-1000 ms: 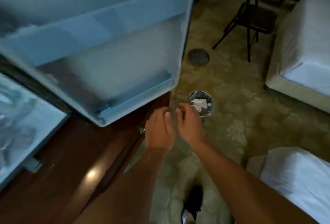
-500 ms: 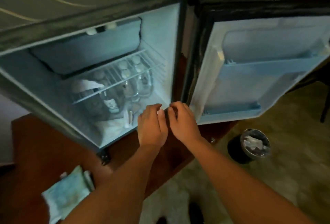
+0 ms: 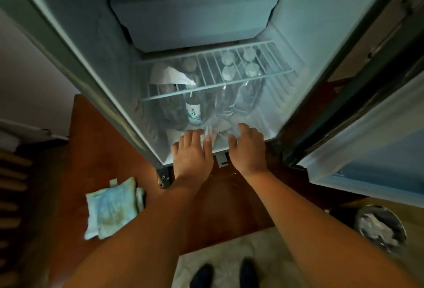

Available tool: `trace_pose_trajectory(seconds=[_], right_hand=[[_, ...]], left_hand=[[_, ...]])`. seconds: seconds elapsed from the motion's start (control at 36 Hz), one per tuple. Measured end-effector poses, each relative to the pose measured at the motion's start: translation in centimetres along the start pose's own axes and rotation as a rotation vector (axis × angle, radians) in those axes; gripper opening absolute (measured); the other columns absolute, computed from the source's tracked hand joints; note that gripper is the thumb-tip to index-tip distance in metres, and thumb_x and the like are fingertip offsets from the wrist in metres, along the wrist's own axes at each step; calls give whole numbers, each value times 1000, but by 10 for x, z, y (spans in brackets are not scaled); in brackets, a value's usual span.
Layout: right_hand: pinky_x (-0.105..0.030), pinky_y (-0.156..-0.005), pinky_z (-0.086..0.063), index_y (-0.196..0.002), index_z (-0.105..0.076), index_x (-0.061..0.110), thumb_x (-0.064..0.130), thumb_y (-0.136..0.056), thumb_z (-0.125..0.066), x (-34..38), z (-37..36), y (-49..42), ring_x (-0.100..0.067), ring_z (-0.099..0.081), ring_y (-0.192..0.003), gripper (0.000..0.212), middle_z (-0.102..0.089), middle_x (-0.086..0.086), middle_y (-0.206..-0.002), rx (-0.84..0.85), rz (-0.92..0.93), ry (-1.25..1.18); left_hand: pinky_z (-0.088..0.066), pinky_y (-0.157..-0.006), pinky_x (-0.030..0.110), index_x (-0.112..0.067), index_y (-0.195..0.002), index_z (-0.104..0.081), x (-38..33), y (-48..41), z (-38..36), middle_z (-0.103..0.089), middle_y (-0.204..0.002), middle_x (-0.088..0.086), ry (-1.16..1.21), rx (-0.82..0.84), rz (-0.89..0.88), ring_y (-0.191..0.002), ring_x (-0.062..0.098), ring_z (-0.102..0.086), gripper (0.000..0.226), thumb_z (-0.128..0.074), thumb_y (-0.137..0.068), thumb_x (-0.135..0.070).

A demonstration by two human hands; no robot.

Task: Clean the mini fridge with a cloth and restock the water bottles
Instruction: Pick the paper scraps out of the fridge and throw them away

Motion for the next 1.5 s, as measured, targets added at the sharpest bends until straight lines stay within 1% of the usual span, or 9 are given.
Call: trace_pose_trajectory(seconds=[0.28,0.39,0.56,0.75,0.94,1.06,1.14,1.28,1.5], right_hand=[[-49,-99,-41,-142,-44,11,45,-98,-56,-20,-24,-29,-34,-46,-125,57,-54,-13,-133,51,-41,-12],[-47,-99,-38,-142,-47,12,43,-99,-55,-25,-29,-38,-33,-46,-125,53,-55,-12,-133,80,-29,-23],[-45,-97,-37,-136,-52,16,44,-100,-53,-26,-32,-45,-32,-49,-122,46,-60,-9,-125,119,8,-48],[-45,-89,-41,-107,-62,19,48,-100,-51,-33,-31,-45,-27,-57,-106,32,-63,-2,-104,87,42,4],[-42,-87,-40,-108,-55,19,43,-103,-48,-38,-20,-47,-28,-63,-99,25,-67,-2,-100,69,35,-35],[-39,-74,-50,-106,-49,15,40,-105,-48,-43,-16,-41,-30,-68,-86,25,-70,-7,-93,103,-35,-281],[-29,-57,-45,-106,-49,14,40,-105,-48,-43,-14,-35,-23,-66,-79,26,-67,-6,-92,151,-91,-498],[-16,-60,-45,-102,-52,12,31,-102,-56,-40,-6,-30,6,-63,-70,19,-65,9,-82,121,-134,-787],[-15,-62,-45,-102,-55,23,35,-100,-60,-26,21,-11,0,-63,-77,13,-65,9,-89,181,-89,-824]], left_hand=[[-29,-106,48,-23,-148,-43,-8,-21,-50,-51,-141,3,-1,40,74,-127,25,-44,49,-26,-106,-43],[-29,-105,47,-23,-149,-42,-15,-25,-57,-51,-140,1,-26,26,93,-125,24,-43,62,-14,-101,-50],[-28,-106,46,-21,-150,-38,-16,-32,-66,-52,-136,3,-88,30,115,-125,25,-42,57,-23,-105,-51],[-25,-97,41,-26,-134,-51,-23,-44,-77,-60,-117,1,-239,69,20,-112,26,-44,43,-27,-107,-49],[-25,-95,40,-21,-115,-63,-31,-48,-78,-68,-106,-1,-296,93,3,-109,28,-52,38,-33,-108,-42],[-27,-93,42,-16,-107,-69,-35,-44,-69,-72,-99,1,-202,36,43,-104,29,-55,51,-25,-105,-43],[-28,-93,41,-17,-110,-69,-44,-40,-64,-72,-102,-1,-143,42,66,-103,28,-56,39,-35,-109,-35],[-37,-86,41,-12,-95,-65,-53,-29,-49,-64,-92,4,138,-34,128,-94,28,-57,34,-38,-108,-29],[-50,-71,40,-21,-90,-57,-75,8,-10,-67,-85,-4,496,-123,95,-82,20,-64,48,-26,-100,-56]])
Point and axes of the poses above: each hand's wrist, its own y-axis away from the middle knuckle, its own z-axis out of the back of the hand, x = y × z, the point moved 9 cm from there along -y, towards the middle knuckle
